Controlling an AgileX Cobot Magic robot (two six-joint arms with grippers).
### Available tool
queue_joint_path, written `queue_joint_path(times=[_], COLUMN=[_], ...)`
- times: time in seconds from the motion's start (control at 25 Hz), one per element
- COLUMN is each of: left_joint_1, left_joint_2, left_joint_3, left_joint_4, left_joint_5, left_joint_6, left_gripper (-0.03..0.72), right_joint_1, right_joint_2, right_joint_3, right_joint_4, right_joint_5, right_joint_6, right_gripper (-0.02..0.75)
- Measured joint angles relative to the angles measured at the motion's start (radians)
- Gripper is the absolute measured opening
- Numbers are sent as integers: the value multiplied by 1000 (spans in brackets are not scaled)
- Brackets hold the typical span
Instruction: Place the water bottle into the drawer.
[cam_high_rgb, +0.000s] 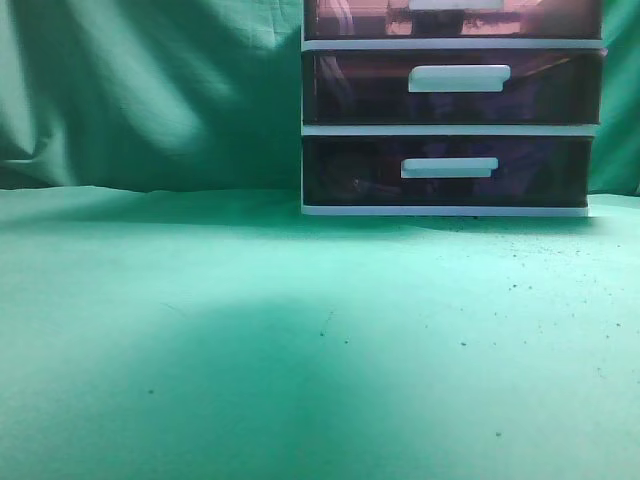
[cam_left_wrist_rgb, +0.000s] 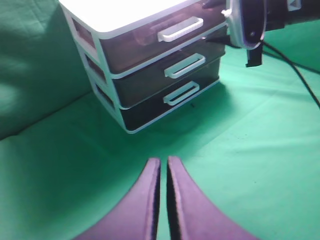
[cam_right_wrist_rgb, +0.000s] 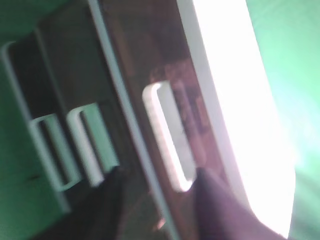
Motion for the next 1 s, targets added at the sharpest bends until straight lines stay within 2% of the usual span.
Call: queue_joint_path(times=[0.12, 0.24, 0.44, 0.6, 0.8, 1.0], left_joint_1=[0, 0, 0, 0, 0, 0], left_joint_2=[-56, -167, -398, -563, -743, -881], left_joint_3=[47, 143, 356, 522, 689, 816], left_joint_4=[-21, -27, -75, -116, -155, -167], left_joint_5=[-2, -6, -45, -88, -160, -264], left_joint_6=[-6, -6, -6, -8, -10, -54], left_gripper=[0, 0, 0, 0, 0, 0], right_joint_1=[20, 28, 28, 28, 28, 28], right_joint_2=[-98, -198, -367, -485, -668, -900], right_joint_3=[0, 0, 0, 8, 177, 443], right_joint_4=[13, 38, 107, 245, 509, 710], right_joint_5=[186, 331, 551, 704, 702, 565], right_joint_6=[111, 252, 594, 673, 591, 460], right_gripper=[116, 0, 0, 0, 0, 0])
